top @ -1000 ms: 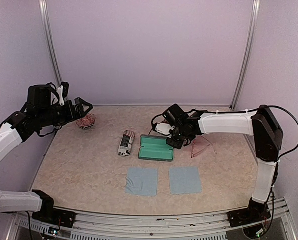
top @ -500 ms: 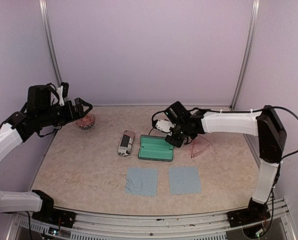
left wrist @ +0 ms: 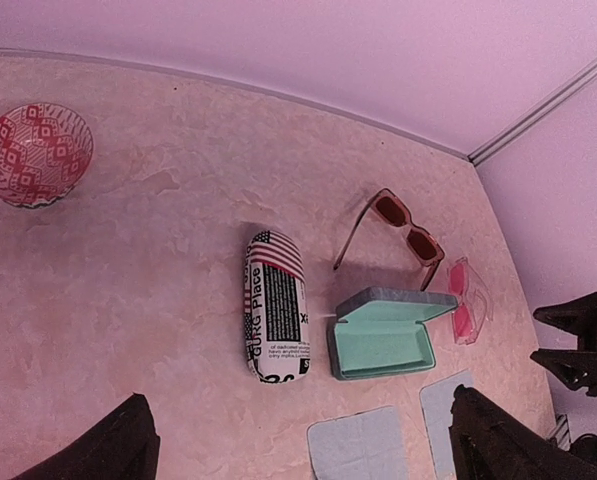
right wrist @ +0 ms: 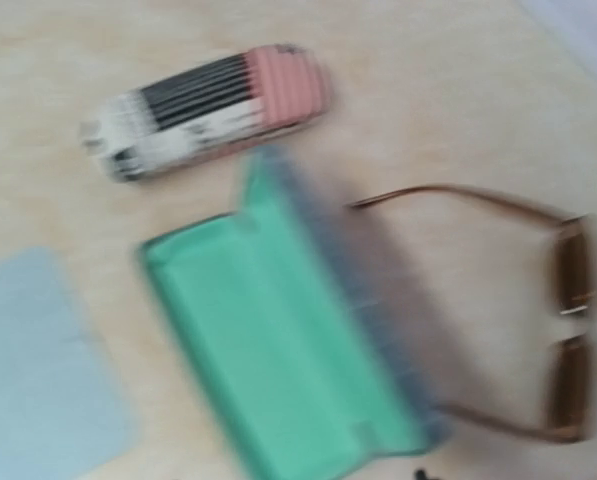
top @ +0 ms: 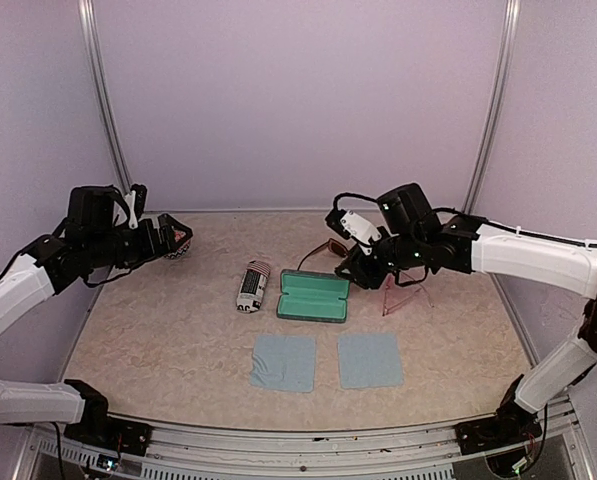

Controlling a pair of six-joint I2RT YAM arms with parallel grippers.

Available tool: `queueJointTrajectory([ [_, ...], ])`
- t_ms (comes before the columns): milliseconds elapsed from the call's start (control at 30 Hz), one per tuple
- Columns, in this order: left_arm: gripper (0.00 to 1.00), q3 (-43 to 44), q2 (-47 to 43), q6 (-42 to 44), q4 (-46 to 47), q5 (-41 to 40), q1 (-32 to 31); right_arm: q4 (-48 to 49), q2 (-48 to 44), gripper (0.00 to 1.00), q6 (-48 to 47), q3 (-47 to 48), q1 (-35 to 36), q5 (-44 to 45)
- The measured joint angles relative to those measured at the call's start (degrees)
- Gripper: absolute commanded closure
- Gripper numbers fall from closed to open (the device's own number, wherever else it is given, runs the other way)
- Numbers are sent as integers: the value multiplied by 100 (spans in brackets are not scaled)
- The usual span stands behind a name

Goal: Organize the sunglasses
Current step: Fold the glasses cleaning cloth at the center of the board.

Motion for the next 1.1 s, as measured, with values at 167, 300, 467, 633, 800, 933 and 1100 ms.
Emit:
queueJointTrajectory([
  [167, 1, -26, 81, -17, 24, -57, -151, 208, -11, 56, 675, -636, 39, -758],
  [300, 1, -26, 122, -15, 20, -92, -236, 323, 164, 57, 1067, -881, 153, -1141],
  [467, 1, -26, 125, 0, 0, -199, -313, 546, 774, 60, 1106, -743, 520, -1445],
  [633, 1, -26, 111, 31, -44, -334, -339, 544, 1482, 62, 789, -317, 761, -1497],
  [800, 1, -26, 7, 57, -98, -485, -339, 564, 2068, 62, 339, 260, 815, -1539],
  [933, 1, -26, -79, 92, -140, -564, -339, 570, 2428, 63, 70, 568, 817, -1517],
  [1100, 1, -46, -192, 116, -142, -636, -339, 522, 2870, 64, -170, 901, 817, -1423],
])
